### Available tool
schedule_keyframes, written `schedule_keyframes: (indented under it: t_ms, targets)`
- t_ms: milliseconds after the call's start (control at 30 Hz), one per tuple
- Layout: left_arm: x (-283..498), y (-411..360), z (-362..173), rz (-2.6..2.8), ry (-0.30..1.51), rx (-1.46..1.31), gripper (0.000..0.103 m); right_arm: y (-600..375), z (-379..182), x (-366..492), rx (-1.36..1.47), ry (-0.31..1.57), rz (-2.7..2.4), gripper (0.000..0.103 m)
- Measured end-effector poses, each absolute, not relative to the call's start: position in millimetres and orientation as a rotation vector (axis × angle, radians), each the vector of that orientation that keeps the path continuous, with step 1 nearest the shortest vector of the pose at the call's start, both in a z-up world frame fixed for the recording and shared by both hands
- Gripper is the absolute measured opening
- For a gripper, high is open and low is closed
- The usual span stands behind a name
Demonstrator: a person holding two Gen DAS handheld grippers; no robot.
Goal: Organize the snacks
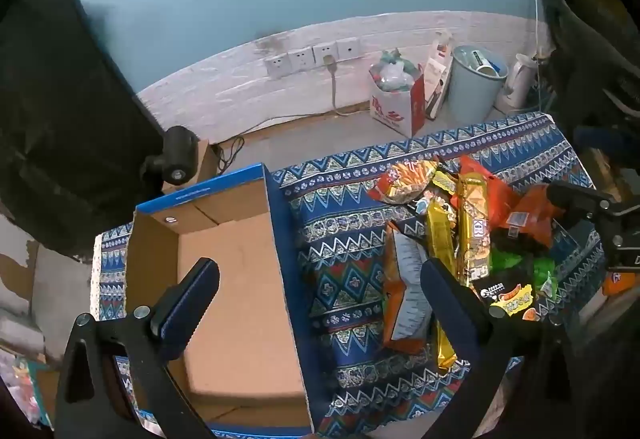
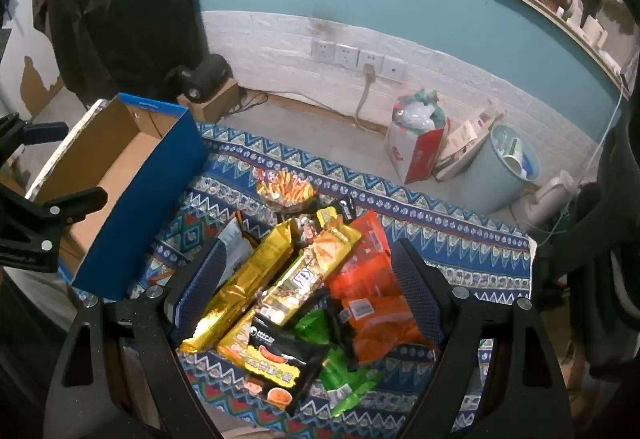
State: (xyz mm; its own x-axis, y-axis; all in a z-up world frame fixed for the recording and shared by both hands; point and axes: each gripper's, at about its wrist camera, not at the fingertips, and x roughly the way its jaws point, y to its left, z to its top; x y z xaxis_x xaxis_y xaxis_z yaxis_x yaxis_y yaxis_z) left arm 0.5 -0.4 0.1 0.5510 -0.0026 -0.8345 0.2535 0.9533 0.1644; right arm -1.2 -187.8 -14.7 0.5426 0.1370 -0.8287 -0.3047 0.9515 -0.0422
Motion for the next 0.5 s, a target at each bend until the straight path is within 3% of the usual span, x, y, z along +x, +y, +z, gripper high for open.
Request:
schedule_keyframes:
  t_ms: [500]
  targets:
    - [-1.7,0.7,-0.2,-0.168,0.982,0.281,0.102,-184.5,-15.2,-1.0,-0.194,0.956,0.262,0.083]
